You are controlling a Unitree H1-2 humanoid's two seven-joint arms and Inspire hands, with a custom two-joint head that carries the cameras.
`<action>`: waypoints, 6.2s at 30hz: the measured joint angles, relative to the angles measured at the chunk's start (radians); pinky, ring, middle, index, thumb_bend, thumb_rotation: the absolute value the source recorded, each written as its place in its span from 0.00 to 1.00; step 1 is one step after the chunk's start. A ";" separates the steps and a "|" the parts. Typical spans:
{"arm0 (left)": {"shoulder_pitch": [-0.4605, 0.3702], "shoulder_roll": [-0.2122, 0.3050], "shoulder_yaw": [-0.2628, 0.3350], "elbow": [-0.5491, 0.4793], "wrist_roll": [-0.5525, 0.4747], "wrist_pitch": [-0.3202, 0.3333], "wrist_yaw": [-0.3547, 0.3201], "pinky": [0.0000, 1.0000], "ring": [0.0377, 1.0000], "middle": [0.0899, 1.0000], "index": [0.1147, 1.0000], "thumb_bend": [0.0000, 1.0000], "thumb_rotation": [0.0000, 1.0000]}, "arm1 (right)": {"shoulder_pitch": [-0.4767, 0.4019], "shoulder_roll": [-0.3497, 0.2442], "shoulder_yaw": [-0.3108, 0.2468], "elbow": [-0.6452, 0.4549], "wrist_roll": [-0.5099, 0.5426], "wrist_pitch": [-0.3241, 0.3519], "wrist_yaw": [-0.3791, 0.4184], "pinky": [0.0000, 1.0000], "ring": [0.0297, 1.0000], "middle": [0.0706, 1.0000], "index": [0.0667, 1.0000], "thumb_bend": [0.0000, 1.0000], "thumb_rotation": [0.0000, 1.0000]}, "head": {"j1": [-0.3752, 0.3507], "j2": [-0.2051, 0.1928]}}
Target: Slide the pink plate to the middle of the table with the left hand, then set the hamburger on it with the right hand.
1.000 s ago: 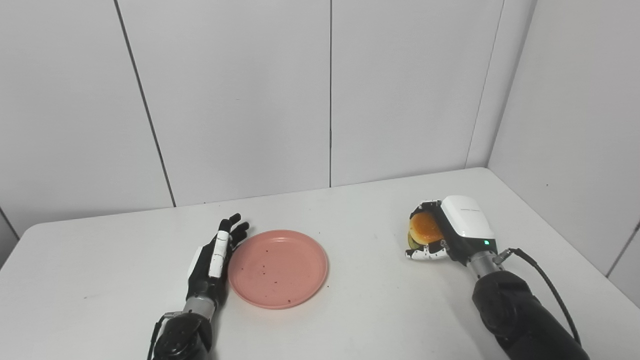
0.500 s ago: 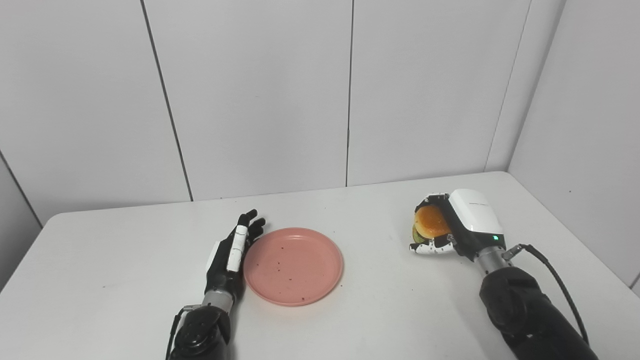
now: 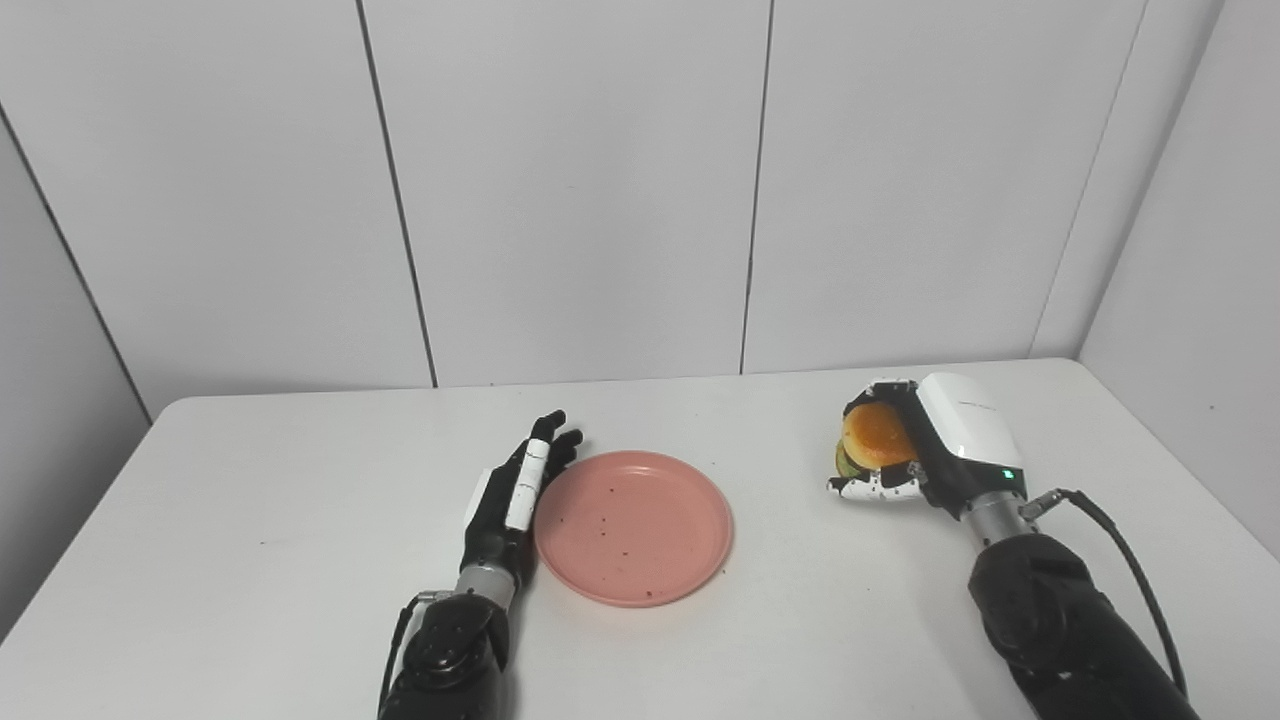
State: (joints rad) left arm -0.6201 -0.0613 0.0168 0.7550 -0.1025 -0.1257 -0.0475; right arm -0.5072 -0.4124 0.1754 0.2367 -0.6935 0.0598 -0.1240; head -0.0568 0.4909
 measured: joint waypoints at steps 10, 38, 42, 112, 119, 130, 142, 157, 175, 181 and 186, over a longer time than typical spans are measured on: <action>-0.010 -0.002 -0.002 0.020 0.002 -0.013 0.006 0.92 0.90 0.85 0.86 0.86 0.92 | -0.046 0.050 0.023 0.058 0.017 -0.032 -0.007 0.39 0.44 0.49 0.43 0.52 0.00 | 0.015 -0.009; -0.017 -0.012 -0.004 0.045 0.017 -0.046 0.028 0.88 0.93 0.85 0.85 0.86 0.91 | -0.135 0.190 0.130 0.148 -0.015 -0.070 -0.025 0.33 0.37 0.44 0.45 0.53 0.00 | 0.066 -0.017; -0.020 -0.013 -0.004 0.053 0.017 -0.050 0.028 0.89 0.94 0.85 0.85 0.87 0.91 | -0.140 0.204 0.145 0.171 -0.016 -0.075 -0.039 0.37 0.43 0.49 0.42 0.52 0.00 | 0.077 -0.015; -0.005 -0.024 -0.005 0.028 0.039 -0.047 0.027 0.84 0.97 0.94 0.95 0.90 0.99 | -0.215 0.287 0.260 0.447 0.026 -0.180 -0.011 0.79 0.86 0.86 0.75 0.72 0.95 | 0.068 0.006; -0.005 -0.024 -0.005 0.029 0.041 -0.049 0.025 0.85 0.98 0.93 0.91 0.90 1.00 | -0.215 0.284 0.263 0.447 0.031 -0.194 0.000 0.80 0.87 0.87 0.80 0.75 1.00 | 0.066 0.005; -0.005 -0.024 -0.003 0.028 0.038 -0.048 0.016 0.87 0.94 0.90 0.89 0.88 0.98 | -0.207 0.276 0.261 0.430 0.042 -0.227 0.003 0.80 0.86 0.86 0.80 0.78 1.00 | 0.066 0.006; -0.003 -0.023 0.000 0.021 0.038 -0.040 0.013 0.90 0.92 0.84 0.84 0.84 0.96 | -0.164 0.267 0.157 0.269 0.090 -0.230 -0.028 0.71 0.82 0.84 0.79 0.79 1.00 | 0.058 0.008; 0.002 -0.029 0.004 0.026 0.048 -0.068 0.053 1.00 0.99 0.96 0.87 0.84 0.98 | -0.122 0.391 -0.174 0.375 0.573 -0.381 -0.081 0.79 0.84 0.84 0.85 0.79 1.00 | 0.055 0.011; 0.000 -0.040 -0.014 0.063 0.130 -0.145 0.158 1.00 1.00 1.00 0.98 0.94 1.00 | -0.097 0.419 -0.289 0.467 0.772 -0.277 -0.039 0.99 0.94 0.93 0.90 0.79 1.00 | 0.054 0.015; 0.001 -0.041 -0.008 0.062 0.130 -0.145 0.158 1.00 1.00 1.00 0.99 0.91 1.00 | -0.092 0.400 -0.267 0.451 0.761 -0.246 -0.004 0.97 0.94 0.91 0.88 0.79 1.00 | 0.054 0.018; 0.001 -0.044 0.001 0.063 0.127 -0.146 0.158 1.00 1.00 1.00 0.99 0.91 1.00 | -0.087 0.376 -0.231 0.450 0.730 -0.245 0.013 0.97 0.94 0.90 0.87 0.80 1.00 | 0.061 0.018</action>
State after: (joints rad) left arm -0.6195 -0.1056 0.0182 0.8178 0.0243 -0.2716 0.1104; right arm -0.5943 -0.0365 -0.0560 0.6862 0.0361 -0.1850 -0.1110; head 0.0046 0.5093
